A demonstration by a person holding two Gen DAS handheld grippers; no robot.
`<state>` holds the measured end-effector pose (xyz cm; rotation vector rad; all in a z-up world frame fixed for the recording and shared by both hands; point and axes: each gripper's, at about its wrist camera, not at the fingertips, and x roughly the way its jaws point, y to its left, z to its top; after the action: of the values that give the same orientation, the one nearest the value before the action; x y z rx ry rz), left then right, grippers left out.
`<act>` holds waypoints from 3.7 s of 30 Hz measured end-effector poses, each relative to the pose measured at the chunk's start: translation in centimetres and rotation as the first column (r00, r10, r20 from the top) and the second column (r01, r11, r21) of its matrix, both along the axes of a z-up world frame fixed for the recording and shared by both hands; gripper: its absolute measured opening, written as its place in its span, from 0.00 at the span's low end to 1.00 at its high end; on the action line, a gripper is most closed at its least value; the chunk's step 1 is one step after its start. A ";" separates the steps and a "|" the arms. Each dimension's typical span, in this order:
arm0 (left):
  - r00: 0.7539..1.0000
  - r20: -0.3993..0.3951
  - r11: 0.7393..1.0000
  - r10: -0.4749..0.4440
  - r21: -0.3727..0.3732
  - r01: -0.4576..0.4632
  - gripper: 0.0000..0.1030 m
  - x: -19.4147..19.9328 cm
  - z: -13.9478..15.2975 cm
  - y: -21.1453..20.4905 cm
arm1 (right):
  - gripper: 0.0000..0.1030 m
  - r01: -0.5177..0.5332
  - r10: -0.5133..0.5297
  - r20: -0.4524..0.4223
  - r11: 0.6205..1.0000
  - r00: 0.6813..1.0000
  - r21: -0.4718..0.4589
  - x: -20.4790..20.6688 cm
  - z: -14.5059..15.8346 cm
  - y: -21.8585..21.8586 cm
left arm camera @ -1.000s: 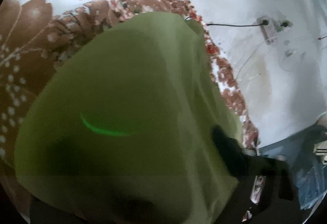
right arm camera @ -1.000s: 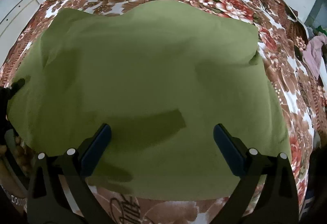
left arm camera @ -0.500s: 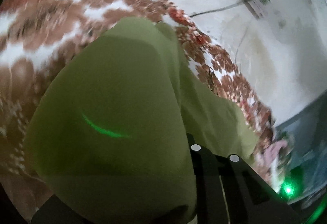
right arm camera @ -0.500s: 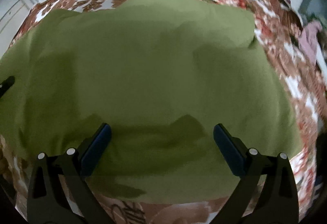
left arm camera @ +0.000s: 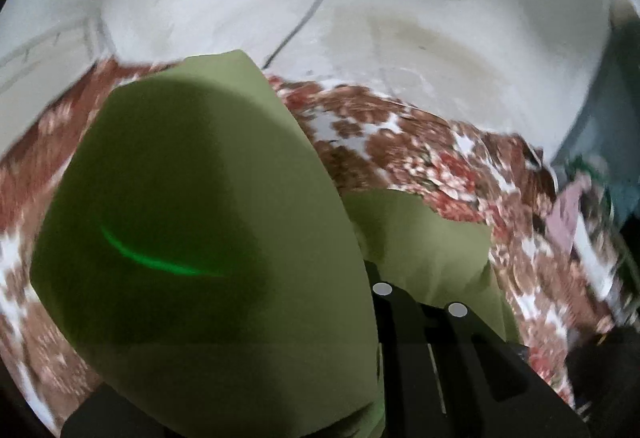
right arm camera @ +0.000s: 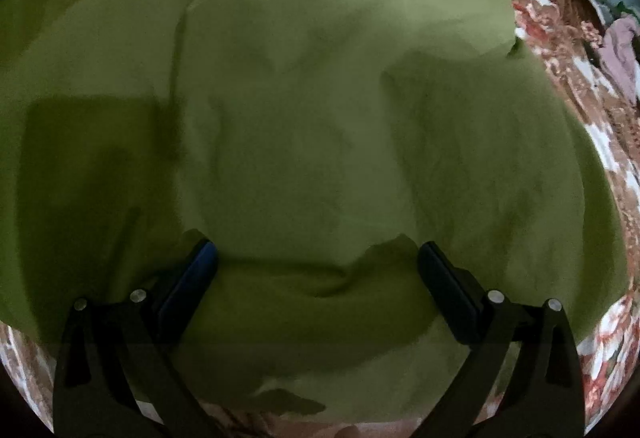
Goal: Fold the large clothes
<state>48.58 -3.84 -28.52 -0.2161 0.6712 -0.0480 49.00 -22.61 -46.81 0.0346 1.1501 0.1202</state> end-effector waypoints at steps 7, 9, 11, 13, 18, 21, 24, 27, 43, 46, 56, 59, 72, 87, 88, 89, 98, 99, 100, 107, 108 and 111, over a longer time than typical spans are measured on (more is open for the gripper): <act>0.992 0.050 0.968 -0.120 0.227 0.106 0.12 0.5 3.4 -9.5 | 0.95 0.060 -0.064 0.037 0.991 0.997 0.118 -0.8 6.5 -8.1; 0.983 0.050 0.940 -0.176 0.306 0.152 0.12 0.3 3.4 -12.9 | 0.95 0.106 -0.113 0.058 0.989 0.992 0.107 -1.1 7.8 -11.5; 0.971 0.029 0.892 -0.236 0.403 0.205 0.12 0.0 2.4 -16.4 | 0.95 0.163 -0.169 0.065 0.983 0.983 0.082 -1.3 8.5 -15.6; 0.957 -0.008 0.835 -0.291 0.487 0.258 0.12 -0.3 1.0 -19.5 | 0.95 0.205 -0.208 0.076 0.978 0.975 0.049 -1.1 8.7 -19.5; 0.900 -0.089 0.581 -0.426 0.736 0.347 0.12 -1.9 -5.2 -27.7 | 0.95 0.266 -0.266 0.063 0.964 0.962 0.002 -0.9 8.2 -26.4; 0.856 -0.230 0.458 -0.464 0.764 0.454 0.13 -2.5 -10.7 -31.4 | 0.95 0.294 -0.291 0.070 0.956 0.954 -0.022 -0.4 8.0 -29.9; 0.807 -0.318 0.353 -0.497 0.776 0.523 0.14 -3.6 -14.3 -33.6 | 0.95 0.313 -0.310 0.077 0.949 0.948 -0.027 -0.4 8.4 -31.8; 0.783 -0.370 0.267 -0.499 0.794 0.546 0.14 -4.1 -16.3 -34.5 | 0.95 0.319 -0.316 0.077 0.948 0.946 -0.022 0.3 8.9 -33.4; 0.731 -0.389 0.106 -0.560 0.842 0.529 0.60 -10.2 -17.9 -37.9 | 0.95 0.013 -0.012 0.098 1.000 0.995 -0.014 4.5 11.9 -25.9; 0.710 -0.394 0.128 -0.584 0.819 0.559 0.60 -11.3 -18.1 -38.6 | 0.95 -0.030 0.031 0.069 0.999 0.997 -0.017 5.9 11.8 -23.6; 0.717 -0.300 0.414 -0.629 0.652 0.635 0.73 -12.4 -9.6 -31.1 | 0.95 -0.208 0.216 0.060 0.971 0.975 -0.116 11.2 13.0 -16.0; 0.802 -0.269 0.590 -0.534 0.560 0.581 0.78 -8.4 -5.9 -25.1 | 0.95 -0.182 0.191 0.077 0.977 0.978 -0.114 13.0 13.2 -15.4; 0.825 -0.405 0.795 -0.394 0.301 0.527 0.82 2.1 -11.7 -17.4 | 0.95 -0.122 0.126 0.004 0.968 0.992 -0.218 19.4 3.3 -15.4; 0.822 -0.423 0.820 -0.381 0.256 0.512 0.85 2.6 -8.5 -15.1 | 0.95 -0.038 0.040 -0.028 0.998 0.999 0.054 13.3 4.7 -25.7; 0.827 -0.418 0.813 -0.375 0.280 0.510 0.85 2.5 -8.2 -15.1 | 0.95 -0.038 0.041 -0.032 0.996 0.999 0.080 12.4 5.0 -26.0; 0.833 -0.412 0.801 -0.370 0.312 0.511 0.85 2.5 -7.8 -15.1 | 0.95 -0.041 0.044 -0.037 0.995 0.998 0.096 11.7 5.2 -26.0; 0.814 -0.459 0.905 -0.356 0.047 0.422 0.85 5.6 -8.9 -11.4 | 0.95 -0.045 0.100 -0.187 0.959 0.977 0.278 8.4 3.6 -24.6; 0.802 -0.476 0.910 -0.362 0.005 0.414 0.85 6.3 -9.6 -11.0 | 0.95 -0.042 0.101 -0.194 0.957 0.976 0.286 8.4 3.4 -24.5; 0.790 -0.485 0.908 -0.376 -0.023 0.418 0.85 6.8 -10.2 -11.0 | 0.95 -0.038 0.109 -0.212 0.949 0.971 0.314 8.6 2.9 -24.3; 0.731 -0.512 0.890 -0.451 -0.316 0.328 0.93 10.6 -14.6 -9.2 | 0.95 -0.009 0.148 -0.276 0.894 0.950 0.448 10.5 1.1 -23.2; 0.722 -0.515 0.883 -0.462 -0.347 0.317 0.93 11.0 -15.3 -9.1 | 0.95 -0.004 0.153 -0.293 0.892 0.944 0.452 10.8 0.5 -22.9; 0.703 -0.523 0.874 -0.482 -0.343 0.344 0.96 11.4 -16.2 -9.7 | 0.96 0.013 0.157 -0.321 0.882 0.934 0.471 11.5 -0.5 -22.4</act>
<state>59.94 -13.49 -44.73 -0.2937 1.3503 -0.5182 60.49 -45.00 -47.33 0.4600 1.4591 0.4760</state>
